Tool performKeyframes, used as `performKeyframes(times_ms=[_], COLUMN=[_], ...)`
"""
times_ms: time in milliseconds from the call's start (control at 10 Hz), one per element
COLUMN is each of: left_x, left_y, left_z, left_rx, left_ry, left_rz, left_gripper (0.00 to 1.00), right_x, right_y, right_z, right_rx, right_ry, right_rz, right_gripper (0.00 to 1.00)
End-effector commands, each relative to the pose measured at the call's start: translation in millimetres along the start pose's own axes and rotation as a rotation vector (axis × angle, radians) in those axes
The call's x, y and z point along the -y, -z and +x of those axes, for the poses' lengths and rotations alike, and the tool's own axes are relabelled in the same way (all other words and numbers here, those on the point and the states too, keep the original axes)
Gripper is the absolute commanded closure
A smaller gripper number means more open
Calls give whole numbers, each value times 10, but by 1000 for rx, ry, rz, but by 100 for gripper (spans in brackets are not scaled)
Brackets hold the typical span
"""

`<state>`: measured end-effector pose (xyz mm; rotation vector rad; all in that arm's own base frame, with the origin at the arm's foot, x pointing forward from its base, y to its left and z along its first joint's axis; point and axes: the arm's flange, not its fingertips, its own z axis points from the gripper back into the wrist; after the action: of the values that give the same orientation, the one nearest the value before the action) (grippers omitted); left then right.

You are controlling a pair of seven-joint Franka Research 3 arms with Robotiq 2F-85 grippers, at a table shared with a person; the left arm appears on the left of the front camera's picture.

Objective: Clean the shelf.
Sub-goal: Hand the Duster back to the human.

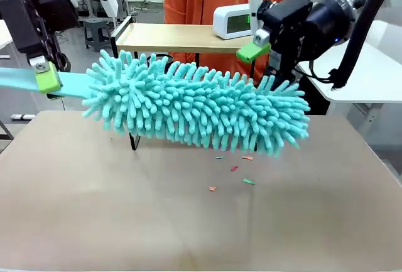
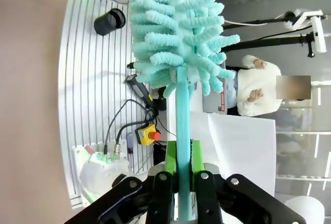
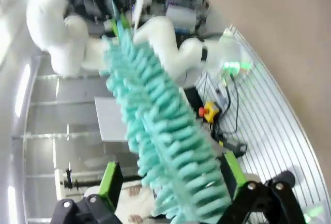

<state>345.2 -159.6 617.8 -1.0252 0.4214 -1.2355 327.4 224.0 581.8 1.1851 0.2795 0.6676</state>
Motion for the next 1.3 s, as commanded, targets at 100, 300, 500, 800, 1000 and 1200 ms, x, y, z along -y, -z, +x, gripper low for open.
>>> performKeyframes(times_ms=[100, 300, 500, 800, 1000, 1200], left_x=[4, -23, -13, 4, -1, -16], left_y=[-317, -319, -321, -278, -295, -279], left_z=[-11, -8, -14, 2, -6, -7], left_rx=[55, 52, 27, 22, 28, 36], left_ry=[-1, 3, 3, -1, -9, -18], left_rz=[-40, -48, -55, -51, -39, -38], left_gripper=[88, 88, 88, 88, 88, 88], right_x=[-3, -9, 24, 37, 36, 30], right_y=[200, 265, 247, 242, 246, 237], right_z=[-132, -167, -125, -145, -159, -182], right_rx=[-86, -63, -36, -49, -70, -95], right_ry=[-40, -62, -55, -38, -38, -43], right_rz=[-44, -66, -78, -75, -77, -58], right_gripper=[0, 0, 0, 59, 100, 100])
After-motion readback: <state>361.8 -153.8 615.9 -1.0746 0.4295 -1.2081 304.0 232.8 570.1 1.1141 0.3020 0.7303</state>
